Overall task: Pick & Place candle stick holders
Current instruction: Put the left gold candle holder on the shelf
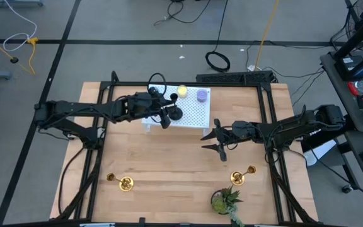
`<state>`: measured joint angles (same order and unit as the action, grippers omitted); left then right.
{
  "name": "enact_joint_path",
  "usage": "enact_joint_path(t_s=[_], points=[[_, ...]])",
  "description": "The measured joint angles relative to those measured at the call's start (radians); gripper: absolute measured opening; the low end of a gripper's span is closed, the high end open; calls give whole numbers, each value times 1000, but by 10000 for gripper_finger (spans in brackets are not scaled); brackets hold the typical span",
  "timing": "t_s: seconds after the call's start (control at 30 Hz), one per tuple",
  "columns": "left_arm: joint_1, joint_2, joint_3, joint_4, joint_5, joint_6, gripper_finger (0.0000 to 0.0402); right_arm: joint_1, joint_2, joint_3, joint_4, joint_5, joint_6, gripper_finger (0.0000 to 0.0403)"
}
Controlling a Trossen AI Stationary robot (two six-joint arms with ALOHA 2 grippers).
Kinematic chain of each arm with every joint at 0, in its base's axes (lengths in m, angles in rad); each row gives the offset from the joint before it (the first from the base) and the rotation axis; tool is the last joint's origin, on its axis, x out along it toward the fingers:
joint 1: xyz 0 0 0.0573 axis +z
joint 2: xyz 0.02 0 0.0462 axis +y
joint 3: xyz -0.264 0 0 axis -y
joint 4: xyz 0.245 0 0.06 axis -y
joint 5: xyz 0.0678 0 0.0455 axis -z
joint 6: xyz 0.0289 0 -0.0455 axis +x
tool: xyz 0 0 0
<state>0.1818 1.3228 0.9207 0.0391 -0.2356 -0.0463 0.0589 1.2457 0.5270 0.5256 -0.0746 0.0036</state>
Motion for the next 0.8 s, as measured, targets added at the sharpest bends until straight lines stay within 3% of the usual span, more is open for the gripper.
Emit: enact_joint_path(t_s=[0.33, 0.8], points=[[-92, -190, 0, -240, 11, -7, 139, 0, 0, 0, -4, 0, 0, 146], [-316, -468, 0, -739, 290, -20, 141, 0, 0, 0, 2, -1, 11, 146]])
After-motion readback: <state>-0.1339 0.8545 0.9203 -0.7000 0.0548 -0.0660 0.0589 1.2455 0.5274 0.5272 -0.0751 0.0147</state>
